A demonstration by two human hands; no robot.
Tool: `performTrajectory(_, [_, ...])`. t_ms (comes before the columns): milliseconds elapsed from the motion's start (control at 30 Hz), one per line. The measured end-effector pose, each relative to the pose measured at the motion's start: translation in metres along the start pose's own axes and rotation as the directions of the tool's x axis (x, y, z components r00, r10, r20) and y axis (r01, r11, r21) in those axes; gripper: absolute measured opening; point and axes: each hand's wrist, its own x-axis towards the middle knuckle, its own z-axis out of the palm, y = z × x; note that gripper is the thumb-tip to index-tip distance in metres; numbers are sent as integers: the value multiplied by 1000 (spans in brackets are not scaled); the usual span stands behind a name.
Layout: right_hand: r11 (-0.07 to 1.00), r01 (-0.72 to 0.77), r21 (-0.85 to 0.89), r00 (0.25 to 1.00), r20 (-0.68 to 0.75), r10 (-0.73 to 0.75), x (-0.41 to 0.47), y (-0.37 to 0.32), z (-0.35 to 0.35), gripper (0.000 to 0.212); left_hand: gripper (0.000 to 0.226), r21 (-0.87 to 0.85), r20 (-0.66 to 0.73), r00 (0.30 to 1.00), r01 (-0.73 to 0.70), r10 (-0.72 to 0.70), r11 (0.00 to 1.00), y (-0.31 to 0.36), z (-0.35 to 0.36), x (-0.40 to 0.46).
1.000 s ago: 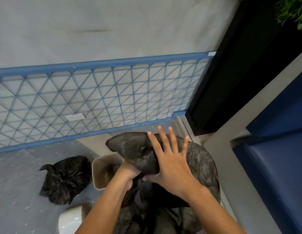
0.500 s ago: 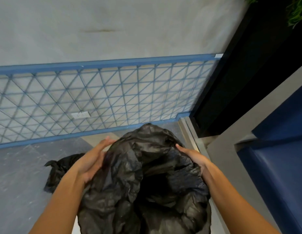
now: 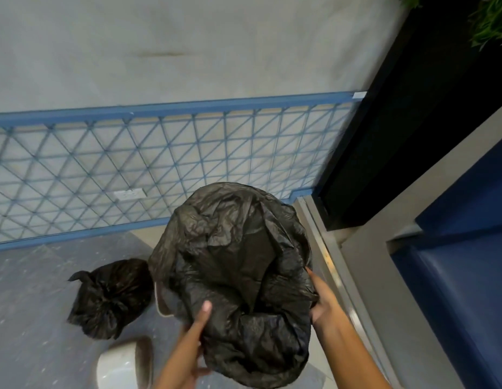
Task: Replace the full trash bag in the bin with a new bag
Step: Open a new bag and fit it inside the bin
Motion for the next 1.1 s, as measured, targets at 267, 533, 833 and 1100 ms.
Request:
performTrajectory(267, [1000,0,-13,999,-39,0,-22,20,-21,46,19,-231,197,980,32,14,972,27,40,-2])
performTrajectory(533, [470,490,-734,639,-65,-767,-39,-26,-34,103,28,-328,218,975,29,46,944,34,34,-6])
performTrajectory(833, [928,-28,-371,976,-209,-54,14,-28,-38,27,40,-466,276,957,50,91,884,23,23,-1])
performTrajectory(1100, [983,17,-183,995,-95,-35,-1,-47,-80,33,45,-600,262,928,-59,265,798,29,-8,13])
